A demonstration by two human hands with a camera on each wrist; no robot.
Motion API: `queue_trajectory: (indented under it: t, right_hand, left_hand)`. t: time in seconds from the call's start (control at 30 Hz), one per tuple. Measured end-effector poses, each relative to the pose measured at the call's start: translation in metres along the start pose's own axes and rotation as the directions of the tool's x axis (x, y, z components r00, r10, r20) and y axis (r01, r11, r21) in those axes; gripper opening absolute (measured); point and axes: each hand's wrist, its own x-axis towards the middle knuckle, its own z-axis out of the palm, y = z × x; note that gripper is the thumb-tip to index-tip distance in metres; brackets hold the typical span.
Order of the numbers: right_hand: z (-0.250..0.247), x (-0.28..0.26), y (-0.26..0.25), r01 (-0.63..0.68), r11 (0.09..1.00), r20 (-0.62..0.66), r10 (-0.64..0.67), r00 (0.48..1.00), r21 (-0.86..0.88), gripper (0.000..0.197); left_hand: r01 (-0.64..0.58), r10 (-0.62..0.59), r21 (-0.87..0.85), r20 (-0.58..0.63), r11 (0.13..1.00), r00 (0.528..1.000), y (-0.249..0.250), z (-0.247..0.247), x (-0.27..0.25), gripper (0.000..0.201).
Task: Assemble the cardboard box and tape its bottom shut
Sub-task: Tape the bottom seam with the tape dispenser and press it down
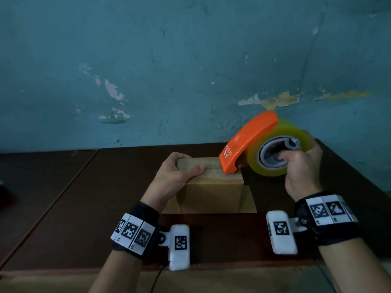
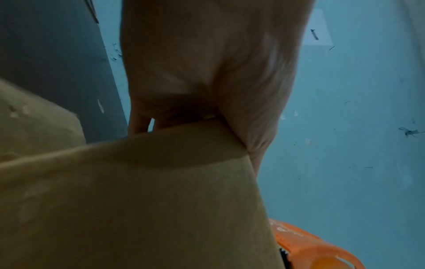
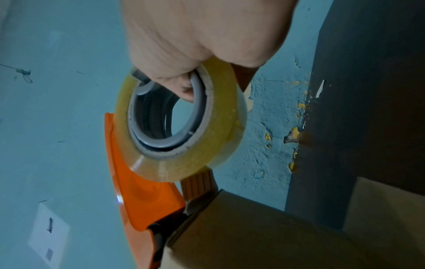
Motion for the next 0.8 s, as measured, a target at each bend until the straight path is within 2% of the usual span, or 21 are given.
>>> queue_trajectory:
  t: [0.2,0.33,0.4,0.47,0.53,0.63,0.8]
  right_hand:
    - [0.008,-0.009,0.005,-0.021,1.0,0.042,0.021,0.999,-0.003,0.043]
    - [0.015,-0.015,0.009,-0.03,1.0,0.066,0.03,0.997,0.0,0.041]
    - [0.017,-0.017,0.008,-0.027,1.0,0.065,0.026,0.998,0.002,0.042]
    - [0.017,-0.017,0.007,-0.028,1.0,0.061,0.028,0.998,0.001,0.041]
    - [0.018,-0.018,0.006,-0.031,1.0,0.058,0.031,0.998,0.0,0.042]
    - [0.018,-0.018,0.006,-0.026,1.0,0.049,0.027,0.998,-0.008,0.045]
    - [0.018,-0.016,0.01,-0.051,0.999,0.039,0.051,0.998,-0.01,0.046]
  left_hand:
    - [0.01,-0.01,0.06,-0.001,0.998,1.0,0.005,-0.016,-0.002,0.063]
    - [0.01,-0.012,0.145,0.014,0.989,1.0,0.007,-0.027,-0.001,0.044]
    - [-0.071,0.069,0.262,0.016,0.963,0.997,0.009,-0.028,-0.001,0.041]
    - [-0.194,0.203,0.461,0.032,0.866,0.979,0.013,-0.029,0.001,0.044]
    - [-0.314,0.322,0.627,0.105,0.713,0.941,0.019,-0.026,0.003,0.045]
    - [-0.448,0.411,0.691,0.234,0.567,0.881,0.021,-0.012,0.002,0.04]
    - [-0.376,0.417,0.805,0.179,0.458,0.891,0.012,0.002,-0.001,0.032]
